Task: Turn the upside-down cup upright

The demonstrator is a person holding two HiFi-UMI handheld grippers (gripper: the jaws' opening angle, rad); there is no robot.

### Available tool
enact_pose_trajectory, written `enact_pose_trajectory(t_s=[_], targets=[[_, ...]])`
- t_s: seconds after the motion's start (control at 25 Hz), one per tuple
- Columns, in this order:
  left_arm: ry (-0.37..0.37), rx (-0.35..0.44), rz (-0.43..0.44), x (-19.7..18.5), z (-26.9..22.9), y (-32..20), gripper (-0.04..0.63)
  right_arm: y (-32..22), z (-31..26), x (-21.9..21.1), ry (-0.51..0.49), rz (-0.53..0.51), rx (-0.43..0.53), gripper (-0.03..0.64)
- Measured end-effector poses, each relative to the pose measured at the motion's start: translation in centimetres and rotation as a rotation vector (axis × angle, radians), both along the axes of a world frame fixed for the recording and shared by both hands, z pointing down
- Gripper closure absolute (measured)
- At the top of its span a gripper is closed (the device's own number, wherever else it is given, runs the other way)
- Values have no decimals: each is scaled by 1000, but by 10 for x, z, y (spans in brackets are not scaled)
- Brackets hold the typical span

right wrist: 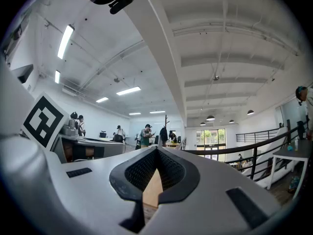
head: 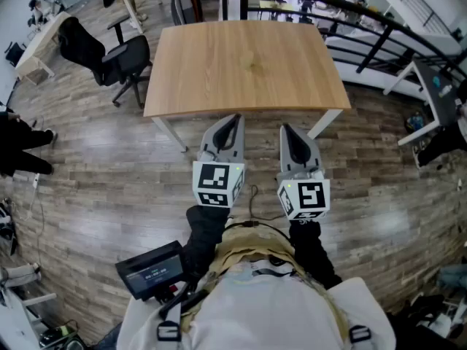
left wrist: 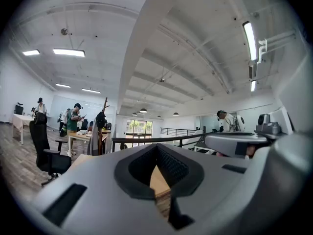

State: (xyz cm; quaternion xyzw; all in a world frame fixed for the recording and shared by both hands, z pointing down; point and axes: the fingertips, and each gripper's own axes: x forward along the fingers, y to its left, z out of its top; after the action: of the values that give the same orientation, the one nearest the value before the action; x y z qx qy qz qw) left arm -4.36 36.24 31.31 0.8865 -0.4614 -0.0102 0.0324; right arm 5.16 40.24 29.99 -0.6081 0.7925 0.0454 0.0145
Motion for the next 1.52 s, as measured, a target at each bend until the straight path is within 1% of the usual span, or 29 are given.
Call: enact_pose_trajectory(t_s=[0.4, 0.52, 0.68, 0.88, 1.12, 1.36, 1.52], targets=[[23, -8, 37, -19, 7, -11, 598, -13, 8, -25, 22, 9, -21, 597], [19, -27, 33, -30, 15, -15, 598, -16, 13, -28, 31, 25, -42, 597], [35, -54, 7, -51, 29, -22, 598, -22, 25, -20, 35, 66, -72, 597], [51, -102, -30, -79, 48, -39, 598, -37, 44, -23, 22, 73, -119, 597], [52, -111, -67, -102, 62, -50, 598, -51, 60, -35, 25, 67, -143, 597], [48, -122, -96, -109, 70, -67, 598, -74, 74, -31, 36, 43, -184, 597], [42, -146, -116, -101, 90, -96, 598, -103, 96, -20, 32, 26, -210, 596]])
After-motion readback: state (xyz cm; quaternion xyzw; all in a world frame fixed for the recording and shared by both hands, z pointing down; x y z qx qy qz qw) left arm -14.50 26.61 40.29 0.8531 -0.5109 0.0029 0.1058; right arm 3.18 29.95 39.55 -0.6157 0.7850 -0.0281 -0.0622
